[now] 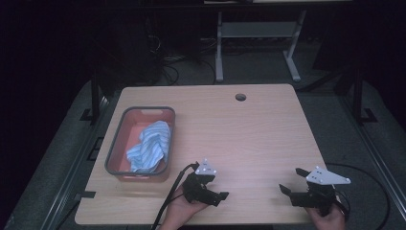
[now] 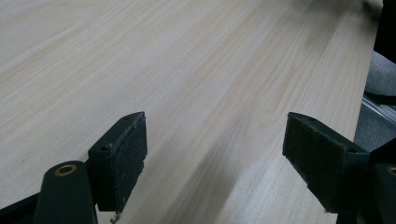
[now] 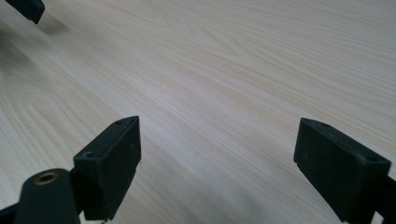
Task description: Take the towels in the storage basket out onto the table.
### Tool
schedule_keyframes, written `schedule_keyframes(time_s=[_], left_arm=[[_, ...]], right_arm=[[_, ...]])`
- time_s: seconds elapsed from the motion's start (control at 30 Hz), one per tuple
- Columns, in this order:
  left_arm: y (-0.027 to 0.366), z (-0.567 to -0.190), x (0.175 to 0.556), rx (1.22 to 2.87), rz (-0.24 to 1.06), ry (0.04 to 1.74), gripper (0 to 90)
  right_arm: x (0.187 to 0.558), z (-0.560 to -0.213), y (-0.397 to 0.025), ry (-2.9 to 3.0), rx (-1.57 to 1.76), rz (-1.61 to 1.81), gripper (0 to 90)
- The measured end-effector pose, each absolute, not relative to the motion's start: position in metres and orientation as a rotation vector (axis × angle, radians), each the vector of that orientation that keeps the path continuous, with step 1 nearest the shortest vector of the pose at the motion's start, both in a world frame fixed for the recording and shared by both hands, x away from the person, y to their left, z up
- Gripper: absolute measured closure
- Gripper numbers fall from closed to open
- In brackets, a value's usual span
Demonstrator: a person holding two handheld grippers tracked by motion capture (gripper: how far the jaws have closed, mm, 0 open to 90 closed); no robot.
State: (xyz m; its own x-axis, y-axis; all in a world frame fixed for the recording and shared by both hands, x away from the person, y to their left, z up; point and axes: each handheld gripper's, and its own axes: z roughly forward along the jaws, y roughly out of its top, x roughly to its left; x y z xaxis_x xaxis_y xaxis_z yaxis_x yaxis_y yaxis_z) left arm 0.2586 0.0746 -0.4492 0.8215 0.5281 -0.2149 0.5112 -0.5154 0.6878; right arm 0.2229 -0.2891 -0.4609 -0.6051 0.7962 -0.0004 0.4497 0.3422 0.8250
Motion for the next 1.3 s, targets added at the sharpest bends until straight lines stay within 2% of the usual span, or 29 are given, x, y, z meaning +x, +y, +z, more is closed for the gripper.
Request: schedule_keyframes(time_s=[0.57, 1.03, 1.3], left_arm=[[0.063, -0.422, 0.272, 2.227, 0.021, 0.73, 21.1], [0.05, -0.38, 0.31, 2.281, 0.013, 0.728, 20.5], [0.057, -0.355, 0.338, 2.311, 0.027, 0.737, 20.2]], right_arm=[[0.222, -0.461, -0.285, 2.206, 1.096, 1.161, 14.4], [0.222, -0.461, -0.286, 2.203, 1.098, 1.165, 14.4], [0.222, -0.46, -0.288, 2.193, 1.11, 1.168, 14.4]])
